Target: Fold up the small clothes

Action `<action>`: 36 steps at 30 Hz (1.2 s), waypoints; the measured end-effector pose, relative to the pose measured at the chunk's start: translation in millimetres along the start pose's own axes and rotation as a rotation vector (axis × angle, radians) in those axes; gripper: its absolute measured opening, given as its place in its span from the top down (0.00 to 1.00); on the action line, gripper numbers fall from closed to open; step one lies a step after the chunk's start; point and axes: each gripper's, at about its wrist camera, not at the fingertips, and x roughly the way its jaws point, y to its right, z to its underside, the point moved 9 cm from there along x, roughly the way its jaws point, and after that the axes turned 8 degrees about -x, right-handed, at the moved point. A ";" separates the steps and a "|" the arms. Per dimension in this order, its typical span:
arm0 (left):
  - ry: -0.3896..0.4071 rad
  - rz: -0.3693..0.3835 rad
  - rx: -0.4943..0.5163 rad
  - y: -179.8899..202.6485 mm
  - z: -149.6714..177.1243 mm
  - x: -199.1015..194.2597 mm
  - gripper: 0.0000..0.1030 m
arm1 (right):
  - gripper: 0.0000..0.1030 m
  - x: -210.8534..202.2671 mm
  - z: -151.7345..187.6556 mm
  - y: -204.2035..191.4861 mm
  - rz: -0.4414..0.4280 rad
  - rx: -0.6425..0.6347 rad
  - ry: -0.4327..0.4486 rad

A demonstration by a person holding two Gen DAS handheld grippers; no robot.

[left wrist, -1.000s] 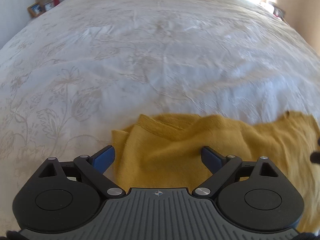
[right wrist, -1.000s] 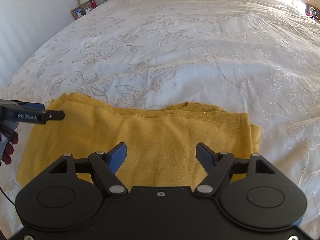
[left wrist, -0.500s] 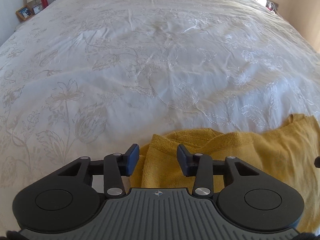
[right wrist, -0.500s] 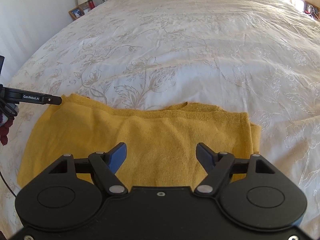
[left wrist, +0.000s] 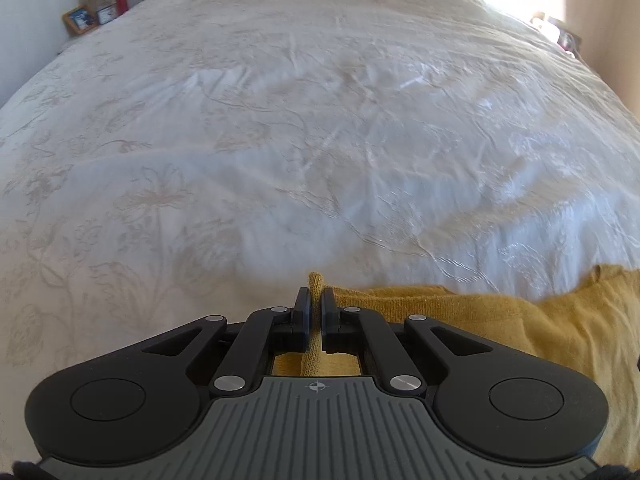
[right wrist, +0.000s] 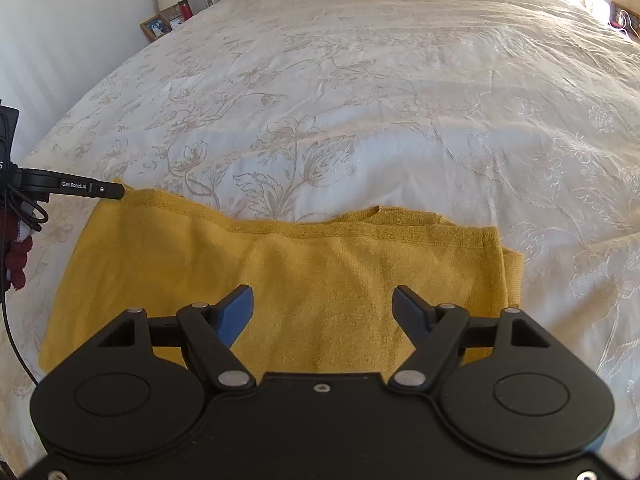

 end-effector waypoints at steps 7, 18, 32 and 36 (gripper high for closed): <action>0.007 -0.037 -0.002 -3.7 -2.5 -1.6 0.72 | 0.24 19.3 -6.7 -21.3 -0.047 -0.052 -0.021; -0.019 0.071 0.127 72.7 42.6 -21.6 0.38 | 0.12 71.6 -11.3 5.3 0.099 -0.142 -0.125; -0.140 0.013 0.035 24.0 114.0 -65.6 0.32 | 0.10 -4.9 18.8 36.9 0.089 0.122 -0.073; -0.173 -0.009 -0.002 9.1 140.3 -80.0 0.32 | 0.10 -25.9 52.9 10.0 0.054 0.107 -0.105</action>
